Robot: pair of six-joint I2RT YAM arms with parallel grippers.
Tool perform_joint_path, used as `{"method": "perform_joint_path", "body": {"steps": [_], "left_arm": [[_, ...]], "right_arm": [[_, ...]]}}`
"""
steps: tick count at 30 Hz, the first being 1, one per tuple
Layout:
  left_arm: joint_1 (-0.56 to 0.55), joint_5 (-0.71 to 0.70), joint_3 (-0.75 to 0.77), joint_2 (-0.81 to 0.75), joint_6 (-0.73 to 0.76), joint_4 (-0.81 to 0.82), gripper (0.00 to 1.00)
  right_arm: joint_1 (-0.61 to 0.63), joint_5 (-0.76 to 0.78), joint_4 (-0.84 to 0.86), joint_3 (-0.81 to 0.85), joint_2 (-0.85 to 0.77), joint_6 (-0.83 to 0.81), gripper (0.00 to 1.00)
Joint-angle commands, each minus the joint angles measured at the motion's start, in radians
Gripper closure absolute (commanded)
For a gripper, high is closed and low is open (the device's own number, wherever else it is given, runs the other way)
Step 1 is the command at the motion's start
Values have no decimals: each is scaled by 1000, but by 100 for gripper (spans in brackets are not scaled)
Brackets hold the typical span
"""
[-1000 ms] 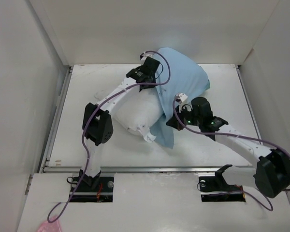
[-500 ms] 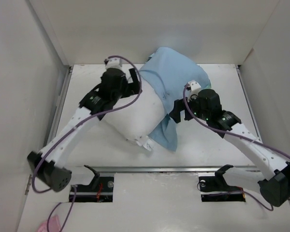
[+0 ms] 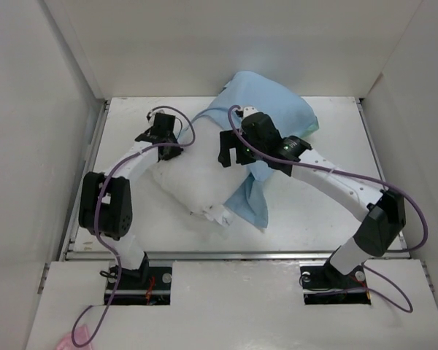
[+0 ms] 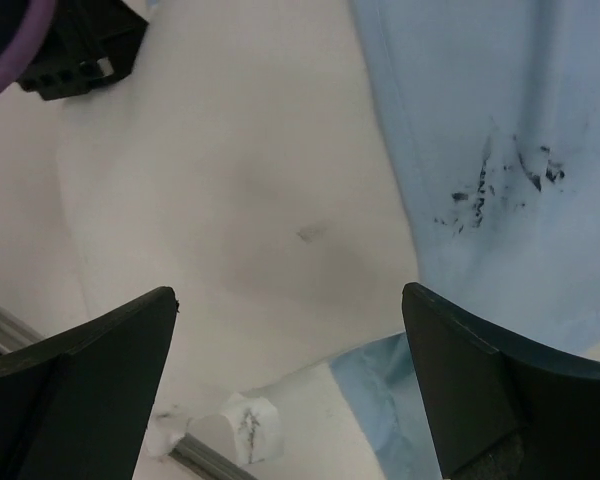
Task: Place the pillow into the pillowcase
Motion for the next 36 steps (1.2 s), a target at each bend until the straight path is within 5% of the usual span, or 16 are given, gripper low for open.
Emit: {"method": "perform_joint_path", "body": {"steps": [1,6,10,11,12,15,16,19,26,29,30,32,36], "left_arm": [[-129,92,-36,-76,17,-15,100],[-335,202,-187,-209,-44,63,99],[-435,198,-205,-283,-78,60,84],[-435,198,-196,-298,-78,44,75],[-444,177,-181,-298,-78,34,50],[-444,114,-168,-349,-78,-23,34],[-444,62,-159,-363,-78,-40,21],[-432,3,-186,-450,-99,-66,0],[-312,-22,-301,-515,-144,-91,0],[-254,0,-341,-524,-97,-30,0],[-239,23,-342,-512,-67,1,0],[-197,81,-352,-461,-6,108,0],[-186,268,-305,-317,126,237,0]], "right_arm": [[6,86,-59,86,2,57,0],[25,106,-116,129,22,57,0],[55,202,-169,138,22,66,0],[56,213,-198,138,22,66,0],[56,230,-209,138,22,95,0],[65,342,-252,103,31,143,0],[65,382,-264,103,46,179,0],[65,567,-274,100,126,207,0],[65,639,-260,163,395,240,2],[36,562,-138,50,345,240,26],[23,540,-104,16,312,215,60],[-9,500,-45,-73,237,195,100],[-32,445,59,-153,9,70,100]]}}
